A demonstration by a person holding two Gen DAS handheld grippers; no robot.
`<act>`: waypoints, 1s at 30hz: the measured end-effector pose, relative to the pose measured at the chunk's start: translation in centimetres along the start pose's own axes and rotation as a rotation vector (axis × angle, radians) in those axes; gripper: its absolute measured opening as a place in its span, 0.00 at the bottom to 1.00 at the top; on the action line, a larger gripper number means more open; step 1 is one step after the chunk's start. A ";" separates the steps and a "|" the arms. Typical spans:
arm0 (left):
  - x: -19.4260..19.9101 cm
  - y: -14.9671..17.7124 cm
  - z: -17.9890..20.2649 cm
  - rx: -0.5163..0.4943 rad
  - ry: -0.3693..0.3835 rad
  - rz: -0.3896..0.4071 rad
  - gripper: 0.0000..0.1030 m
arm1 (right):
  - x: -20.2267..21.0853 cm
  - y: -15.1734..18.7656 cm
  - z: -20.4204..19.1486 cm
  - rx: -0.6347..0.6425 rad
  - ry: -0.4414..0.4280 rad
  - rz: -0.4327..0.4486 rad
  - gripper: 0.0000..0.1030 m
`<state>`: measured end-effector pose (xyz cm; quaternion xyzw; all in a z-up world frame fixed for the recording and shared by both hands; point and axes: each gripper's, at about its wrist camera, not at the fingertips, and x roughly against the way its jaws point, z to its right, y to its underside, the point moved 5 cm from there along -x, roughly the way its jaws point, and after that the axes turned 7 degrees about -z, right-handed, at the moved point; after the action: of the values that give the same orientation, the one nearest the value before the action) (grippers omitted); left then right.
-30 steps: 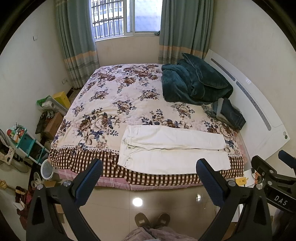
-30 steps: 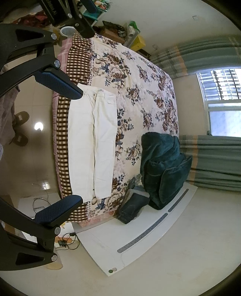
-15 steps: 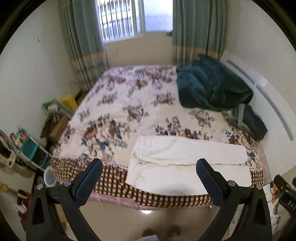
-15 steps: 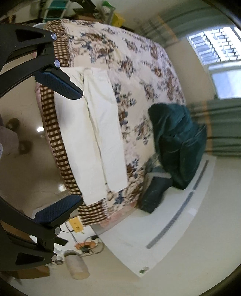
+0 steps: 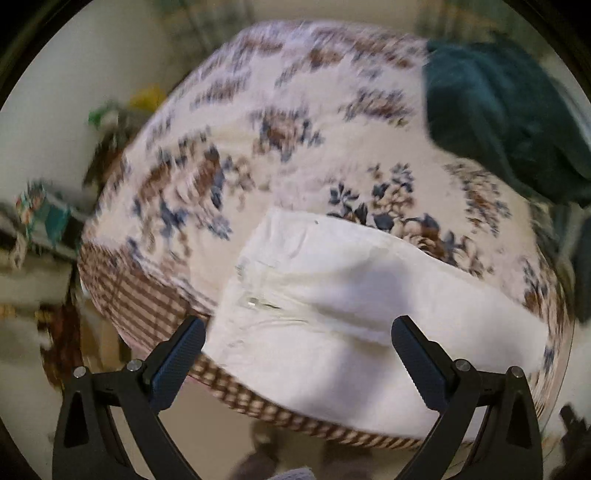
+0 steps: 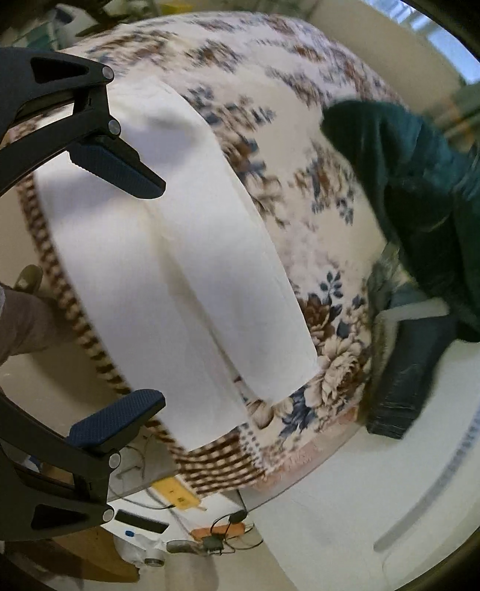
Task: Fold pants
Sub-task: 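Lower both tools to the white pants and grasp the waistband end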
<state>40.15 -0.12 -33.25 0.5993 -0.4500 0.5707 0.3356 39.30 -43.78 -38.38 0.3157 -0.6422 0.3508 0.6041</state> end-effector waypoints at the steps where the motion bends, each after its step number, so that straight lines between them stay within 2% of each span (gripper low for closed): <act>1: -1.7 -1.1 0.8 0.025 0.002 -0.042 1.00 | -1.8 -2.1 0.1 -0.013 0.004 -0.015 1.00; 3: -5.5 -3.3 2.5 0.082 0.011 -0.128 1.00 | -6.4 -6.8 0.4 -0.053 0.024 -0.053 1.00; 6: -11.9 -6.8 5.1 0.172 0.034 -0.246 1.00 | -11.7 -11.4 1.2 -0.117 0.042 -0.092 1.00; 9: -16.9 -9.5 6.9 0.201 0.032 -0.313 1.00 | -17.7 -15.7 2.1 -0.176 0.077 -0.122 1.00; 13: -23.8 -12.8 9.1 0.243 0.017 -0.373 1.00 | -24.5 -18.7 3.2 -0.245 0.109 -0.200 1.00; 17: -28.4 -13.7 9.7 0.291 0.008 -0.436 0.99 | -29.3 -20.4 4.6 -0.309 0.152 -0.260 1.00; 19: -30.0 -13.7 9.5 0.293 -0.028 -0.462 0.99 | -31.0 -20.7 5.1 -0.336 0.170 -0.282 1.00; 20: -30.6 -13.6 9.3 0.293 -0.037 -0.466 0.97 | -31.6 -20.7 5.3 -0.347 0.173 -0.296 1.00; 21: -31.1 -13.3 8.9 0.292 -0.054 -0.473 0.85 | -32.5 -20.7 5.4 -0.362 0.170 -0.318 1.00; 22: -31.4 -13.1 8.6 0.297 -0.058 -0.474 0.74 | -33.0 -20.5 5.6 -0.373 0.170 -0.335 0.96; 23: -31.3 -12.9 8.3 0.303 -0.047 -0.467 0.71 | -33.5 -20.4 5.6 -0.383 0.166 -0.350 0.90; 24: -31.0 -12.8 8.0 0.307 -0.024 -0.447 0.60 | -34.0 -20.1 5.7 -0.400 0.145 -0.365 0.87; 25: -30.6 -12.7 7.8 0.308 0.000 -0.427 0.36 | -34.2 -19.9 5.8 -0.420 0.120 -0.373 0.80; 26: -30.0 -12.6 7.6 0.308 0.032 -0.405 0.25 | -34.3 -19.6 5.9 -0.436 0.096 -0.376 0.69; 27: -29.3 -12.5 7.3 0.317 0.068 -0.391 0.19 | -34.3 -19.4 5.9 -0.449 0.072 -0.376 0.61; 28: -28.7 -12.2 7.0 0.329 0.109 -0.374 0.14 | -34.1 -19.3 5.8 -0.457 0.046 -0.373 0.39; 29: -27.8 -11.8 6.4 0.345 0.144 -0.357 0.13 | -33.8 -19.1 5.7 -0.461 0.024 -0.367 0.18; 30: -26.9 -11.4 5.8 0.365 0.187 -0.336 0.12 | -33.2 -18.9 5.5 -0.459 -0.004 -0.352 0.10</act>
<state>54.39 2.97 -59.21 0.6607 -0.2009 0.6317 0.3522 54.29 -59.47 -70.31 0.2781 -0.6412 0.0854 0.7100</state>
